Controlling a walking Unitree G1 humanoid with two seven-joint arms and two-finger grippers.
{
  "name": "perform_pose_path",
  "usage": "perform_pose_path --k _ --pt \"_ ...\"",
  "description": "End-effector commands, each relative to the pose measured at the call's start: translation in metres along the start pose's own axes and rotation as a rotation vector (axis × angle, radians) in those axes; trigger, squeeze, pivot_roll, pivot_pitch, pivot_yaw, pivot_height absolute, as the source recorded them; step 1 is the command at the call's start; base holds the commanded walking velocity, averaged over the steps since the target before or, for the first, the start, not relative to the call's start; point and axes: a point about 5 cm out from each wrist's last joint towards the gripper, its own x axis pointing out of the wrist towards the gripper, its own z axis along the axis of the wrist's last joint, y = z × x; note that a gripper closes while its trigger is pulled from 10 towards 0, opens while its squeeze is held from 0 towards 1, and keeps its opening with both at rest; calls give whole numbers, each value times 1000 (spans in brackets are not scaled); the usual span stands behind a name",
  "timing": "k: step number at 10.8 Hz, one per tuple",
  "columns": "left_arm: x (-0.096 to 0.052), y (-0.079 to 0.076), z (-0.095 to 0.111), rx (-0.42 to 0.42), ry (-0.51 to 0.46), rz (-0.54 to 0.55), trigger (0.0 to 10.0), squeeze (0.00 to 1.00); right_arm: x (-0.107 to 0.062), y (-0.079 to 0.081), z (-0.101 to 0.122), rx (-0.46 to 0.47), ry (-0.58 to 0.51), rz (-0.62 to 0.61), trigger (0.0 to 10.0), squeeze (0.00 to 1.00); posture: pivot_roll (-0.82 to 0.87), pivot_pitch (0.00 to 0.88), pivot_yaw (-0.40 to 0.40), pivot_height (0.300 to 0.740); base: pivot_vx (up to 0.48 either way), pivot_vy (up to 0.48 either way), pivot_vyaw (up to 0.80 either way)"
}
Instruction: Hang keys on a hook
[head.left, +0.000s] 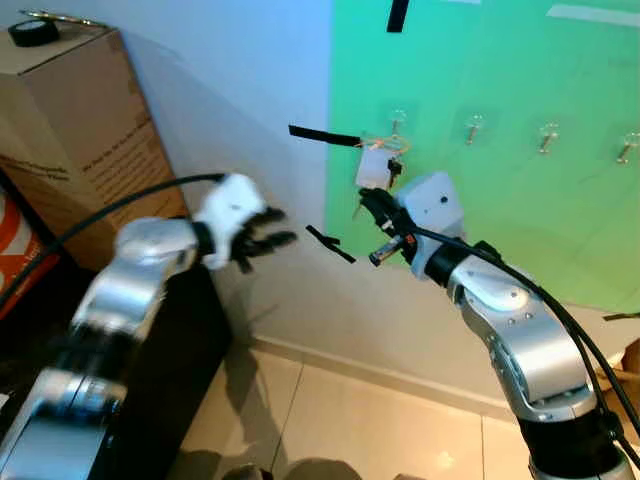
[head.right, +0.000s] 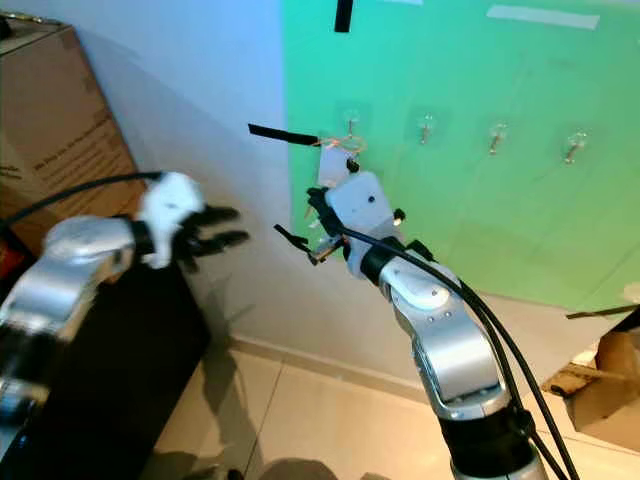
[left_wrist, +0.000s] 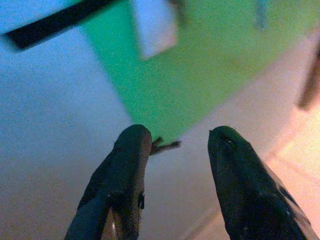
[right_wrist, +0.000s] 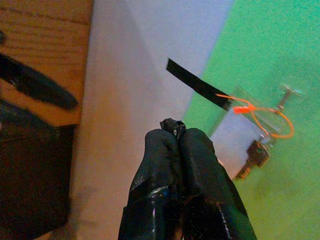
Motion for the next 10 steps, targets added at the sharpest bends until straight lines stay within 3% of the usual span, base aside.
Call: perform_pose_path --k 1,2,3,4,6,8,10 --pt "-5 3 1 -35 -24 69 10000 0 -3 -5 -1 -2 -3 -37 0 0 -118 0 8 740 0 0 0" --pt "-10 -7 -4 -144 -90 227 10000 0 -9 -9 -2 85 -25 -74 4431 0 -110 0 -5 740 0 0 0" --pt "-12 -21 -9 -171 -98 246 10000 0 -12 -13 -2 98 -46 -90 10000 0 -108 0 -14 740 0 0 0" --pt "-13 -36 -15 -194 -93 276 10000 0 -16 -17 -4 153 -66 -107 10000 0 -107 0 -23 740 0 0 0" --pt "-12 -51 -17 -117 -41 374 10000 0 -19 -19 -9 202 -66 -108 10000 0 -103 0 -39 740 0 -161 400" --pt "-9 -50 -10 -135 -55 425 10000 0 -16 -17 -11 224 -70 -110 10000 0 -98 0 -39 740 0 -416 800" --pt "-6 -54 -7 -71 -39 411 10000 0 -13 -20 -8 247 -88 -125 10000 0 -100 0 -27 740 0 -428 800"
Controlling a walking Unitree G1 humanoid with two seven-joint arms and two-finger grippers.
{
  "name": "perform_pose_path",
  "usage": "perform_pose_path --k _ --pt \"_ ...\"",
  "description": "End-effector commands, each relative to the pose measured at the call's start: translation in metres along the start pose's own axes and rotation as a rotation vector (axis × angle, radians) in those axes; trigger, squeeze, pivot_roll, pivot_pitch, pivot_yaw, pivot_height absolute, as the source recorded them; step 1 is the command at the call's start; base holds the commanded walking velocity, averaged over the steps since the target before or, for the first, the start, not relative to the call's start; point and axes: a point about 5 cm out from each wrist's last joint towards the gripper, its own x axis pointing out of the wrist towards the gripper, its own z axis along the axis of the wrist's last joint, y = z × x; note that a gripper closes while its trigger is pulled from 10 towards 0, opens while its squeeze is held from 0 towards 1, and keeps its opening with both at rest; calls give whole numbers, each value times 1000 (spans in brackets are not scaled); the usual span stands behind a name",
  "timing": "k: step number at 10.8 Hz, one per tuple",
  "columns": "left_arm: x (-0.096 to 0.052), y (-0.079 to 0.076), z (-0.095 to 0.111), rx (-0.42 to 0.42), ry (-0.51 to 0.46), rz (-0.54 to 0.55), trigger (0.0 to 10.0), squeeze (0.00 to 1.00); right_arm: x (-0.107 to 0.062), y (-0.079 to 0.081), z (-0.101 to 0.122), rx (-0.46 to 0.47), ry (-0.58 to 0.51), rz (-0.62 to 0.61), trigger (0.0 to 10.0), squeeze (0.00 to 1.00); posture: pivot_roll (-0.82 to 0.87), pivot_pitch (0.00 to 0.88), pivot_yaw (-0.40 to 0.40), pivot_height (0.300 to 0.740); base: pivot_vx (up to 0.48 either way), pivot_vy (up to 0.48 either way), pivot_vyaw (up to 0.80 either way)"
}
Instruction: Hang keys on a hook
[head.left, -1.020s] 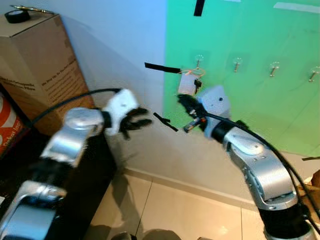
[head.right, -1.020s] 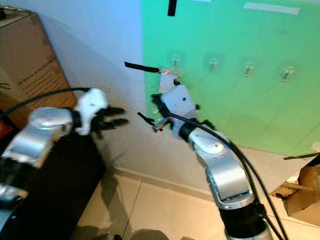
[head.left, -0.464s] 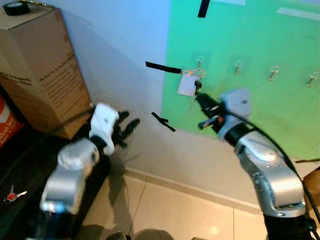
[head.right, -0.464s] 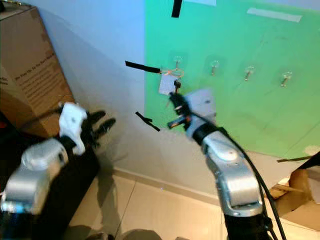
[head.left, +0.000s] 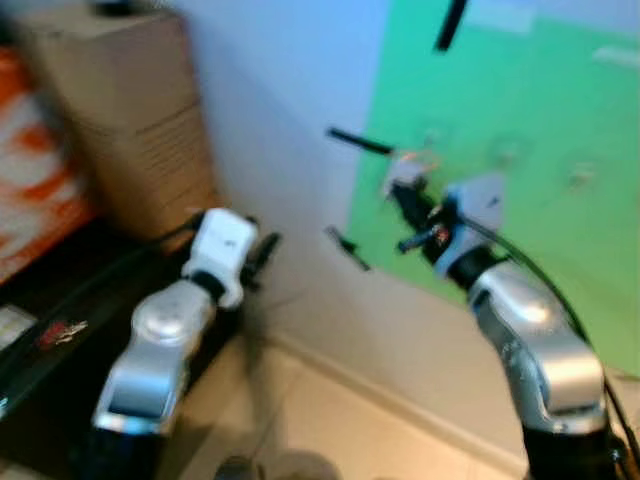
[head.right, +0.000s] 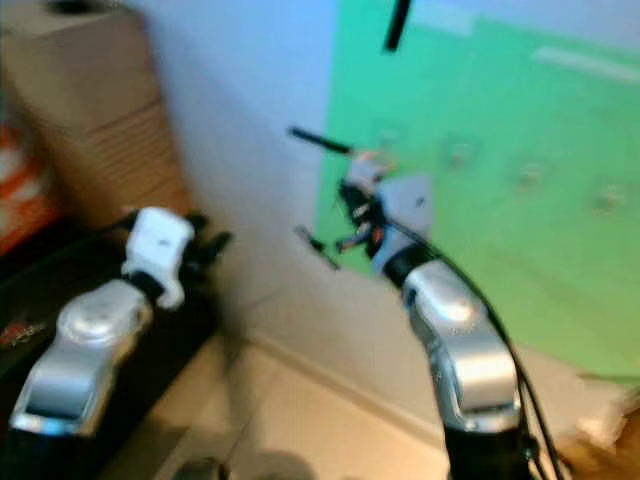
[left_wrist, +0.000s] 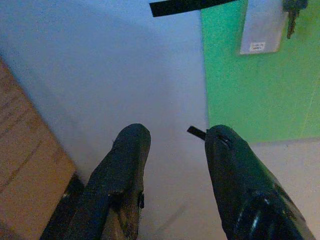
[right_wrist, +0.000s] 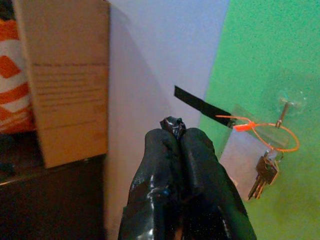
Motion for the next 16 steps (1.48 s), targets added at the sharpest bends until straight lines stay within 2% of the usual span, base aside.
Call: perform_pose_path --k 1,3,7,10,13,16 --pt "3 4 8 37 -17 15 10000 0 1 -3 3 11 -14 -33 10000 0 -105 0 -11 740 0 -428 0" --pt "7 4 8 48 -8 13 10000 0 2 -5 2 45 -14 -92 10000 0 -112 0 2 740 0 -412 0" --pt "11 -6 6 80 -14 -75 10000 0 3 -9 6 56 -13 -135 10000 0 -116 0 11 740 0 0 0" --pt "10 -9 5 67 -13 -128 10000 0 6 -8 12 60 -26 -79 10000 0 -114 0 8 740 0 0 0" --pt "14 -5 8 38 -25 -101 10000 0 10 -3 18 66 -37 -37 10000 0 -115 0 7 740 0 0 0" --pt "13 -9 9 35 -33 -140 10000 0 13 -3 22 62 -44 -18 10000 0 -111 0 -4 740 0 0 0"
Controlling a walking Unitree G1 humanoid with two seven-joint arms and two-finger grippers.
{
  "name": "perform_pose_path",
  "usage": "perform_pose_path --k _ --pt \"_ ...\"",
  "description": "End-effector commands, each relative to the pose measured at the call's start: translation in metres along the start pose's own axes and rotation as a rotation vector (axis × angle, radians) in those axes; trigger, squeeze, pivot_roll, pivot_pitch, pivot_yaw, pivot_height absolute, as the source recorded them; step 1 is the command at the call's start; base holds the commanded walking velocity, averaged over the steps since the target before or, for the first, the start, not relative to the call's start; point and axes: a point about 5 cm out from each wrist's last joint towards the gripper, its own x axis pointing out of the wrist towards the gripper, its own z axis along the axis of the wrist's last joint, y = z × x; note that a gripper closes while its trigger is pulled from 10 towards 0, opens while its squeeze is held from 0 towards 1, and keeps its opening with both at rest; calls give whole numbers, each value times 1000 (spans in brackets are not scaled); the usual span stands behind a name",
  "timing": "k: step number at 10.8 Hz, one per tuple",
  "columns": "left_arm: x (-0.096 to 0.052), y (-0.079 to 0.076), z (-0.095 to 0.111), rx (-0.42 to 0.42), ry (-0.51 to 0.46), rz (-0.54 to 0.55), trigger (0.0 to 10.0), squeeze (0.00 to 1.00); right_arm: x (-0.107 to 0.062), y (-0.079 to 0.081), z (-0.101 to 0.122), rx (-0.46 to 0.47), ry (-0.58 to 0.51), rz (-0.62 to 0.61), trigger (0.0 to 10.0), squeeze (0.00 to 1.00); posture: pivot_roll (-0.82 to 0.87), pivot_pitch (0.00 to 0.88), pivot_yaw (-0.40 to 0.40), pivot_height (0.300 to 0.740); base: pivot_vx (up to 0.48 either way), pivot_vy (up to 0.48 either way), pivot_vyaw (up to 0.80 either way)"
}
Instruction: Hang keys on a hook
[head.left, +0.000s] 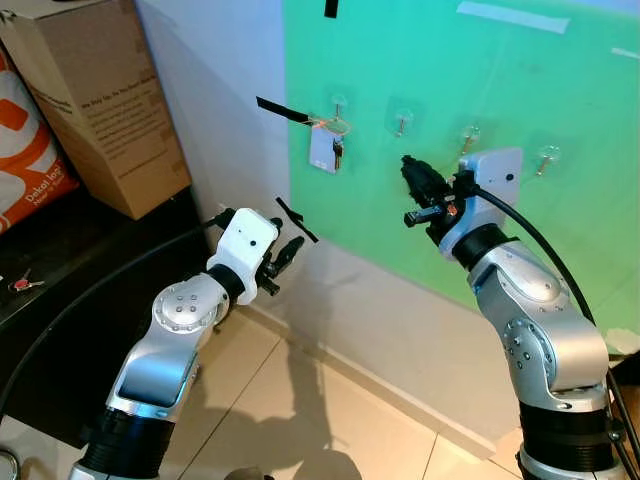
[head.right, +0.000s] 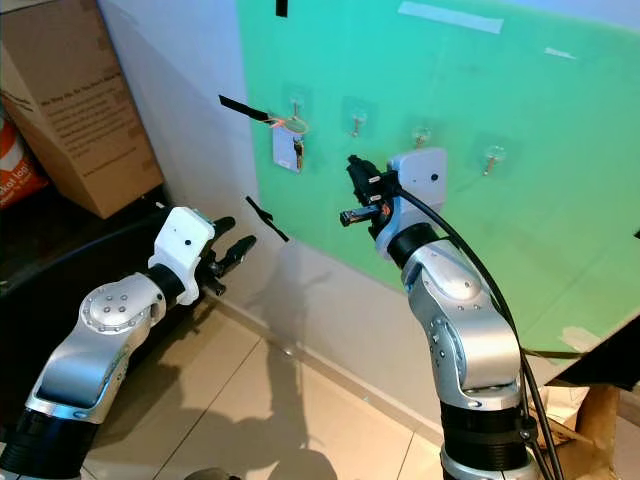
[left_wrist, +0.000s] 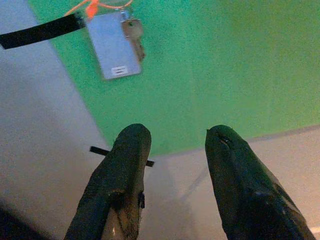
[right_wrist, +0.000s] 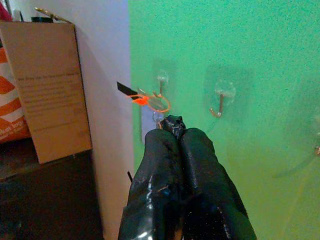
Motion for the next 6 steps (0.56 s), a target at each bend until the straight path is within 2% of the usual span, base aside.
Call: perform_pose_path --k 1,4,6 --pt "-1 -3 2 7 -7 -36 10000 0 4 0 3 4 -2 8 10000 0 -112 0 -6 740 0 0 0" --pt "-8 -26 9 -16 -46 -314 10000 0 11 -5 7 6 -8 -1 10000 0 -112 0 -3 740 0 0 0" --pt "-7 -25 9 2 -39 -327 10000 0 20 -13 10 12 0 -18 10000 0 -112 0 0 740 0 0 0"
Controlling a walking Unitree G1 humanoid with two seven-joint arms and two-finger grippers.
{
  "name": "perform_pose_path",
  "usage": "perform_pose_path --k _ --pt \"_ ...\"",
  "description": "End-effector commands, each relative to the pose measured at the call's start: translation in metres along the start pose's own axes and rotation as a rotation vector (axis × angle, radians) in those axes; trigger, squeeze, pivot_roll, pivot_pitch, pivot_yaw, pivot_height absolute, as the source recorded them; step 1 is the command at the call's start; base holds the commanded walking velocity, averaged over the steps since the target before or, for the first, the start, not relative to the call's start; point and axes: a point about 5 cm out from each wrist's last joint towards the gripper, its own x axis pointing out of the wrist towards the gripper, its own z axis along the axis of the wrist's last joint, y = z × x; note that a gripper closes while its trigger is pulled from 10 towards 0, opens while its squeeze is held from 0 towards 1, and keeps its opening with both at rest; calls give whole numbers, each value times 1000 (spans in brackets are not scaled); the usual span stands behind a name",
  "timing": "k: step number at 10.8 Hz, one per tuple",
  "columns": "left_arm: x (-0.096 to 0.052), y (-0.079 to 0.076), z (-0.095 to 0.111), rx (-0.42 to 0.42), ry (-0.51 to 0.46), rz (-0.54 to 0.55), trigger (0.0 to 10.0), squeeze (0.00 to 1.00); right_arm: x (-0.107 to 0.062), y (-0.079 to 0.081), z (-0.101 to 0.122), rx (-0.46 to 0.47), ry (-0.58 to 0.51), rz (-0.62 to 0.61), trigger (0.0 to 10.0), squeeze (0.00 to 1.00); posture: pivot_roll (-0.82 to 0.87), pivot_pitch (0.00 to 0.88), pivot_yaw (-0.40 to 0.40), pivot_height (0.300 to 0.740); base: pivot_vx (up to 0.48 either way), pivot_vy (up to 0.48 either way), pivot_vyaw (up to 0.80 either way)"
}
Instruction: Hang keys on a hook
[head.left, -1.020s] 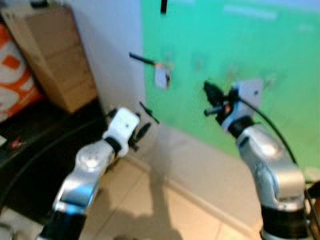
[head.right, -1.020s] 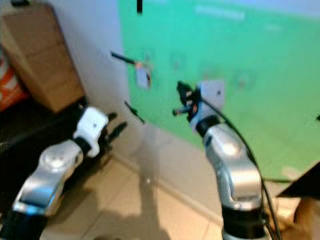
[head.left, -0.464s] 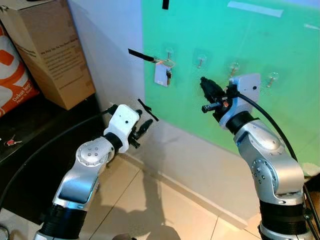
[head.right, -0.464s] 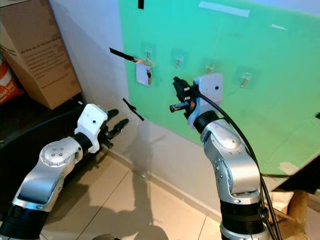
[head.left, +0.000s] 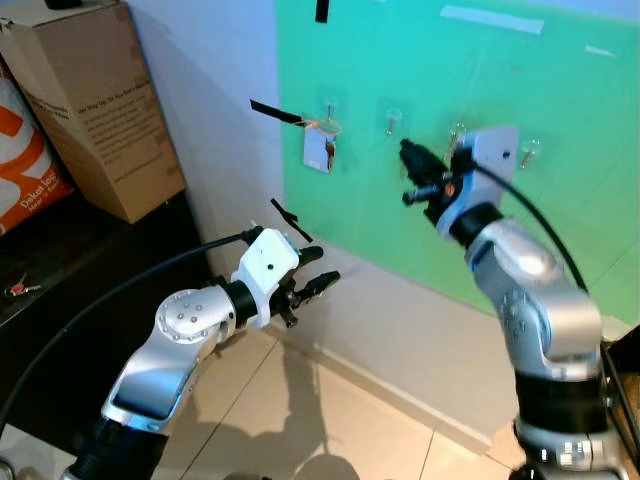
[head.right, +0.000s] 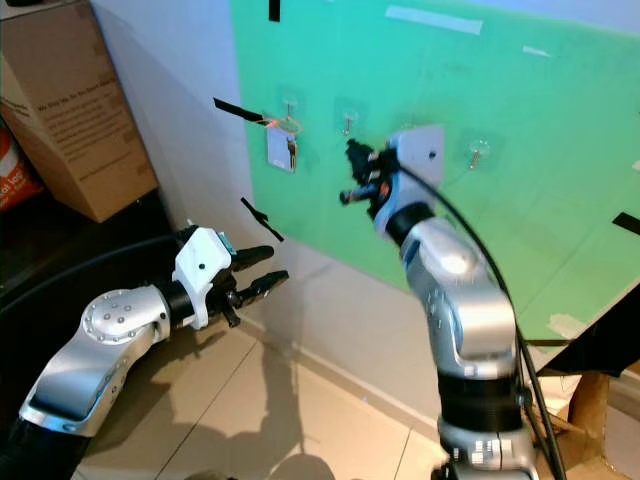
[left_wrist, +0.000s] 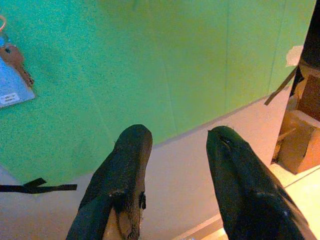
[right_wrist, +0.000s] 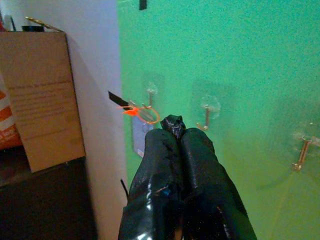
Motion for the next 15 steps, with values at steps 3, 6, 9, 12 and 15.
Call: perform_pose_path --k 3,6,9,12,15 --pt "-2 1 4 10 -1 -22 10000 0 7 -11 3 21 -1 -39 10000 0 -107 0 -9 740 0 0 0" --pt "-2 2 3 7 0 -19 10000 0 11 -21 3 44 4 -75 10000 0 -107 0 -10 740 0 0 0" --pt "-3 2 2 5 5 -21 10000 0 11 -28 4 45 3 -101 10000 0 -108 0 -7 740 0 0 0" --pt "-3 3 2 5 5 -25 10000 0 9 -32 -2 41 35 -107 10000 0 -109 0 -3 740 0 0 0" --pt "-4 3 2 3 10 -22 10000 0 12 -30 -9 56 67 -92 10000 0 -105 0 -6 740 0 0 0"
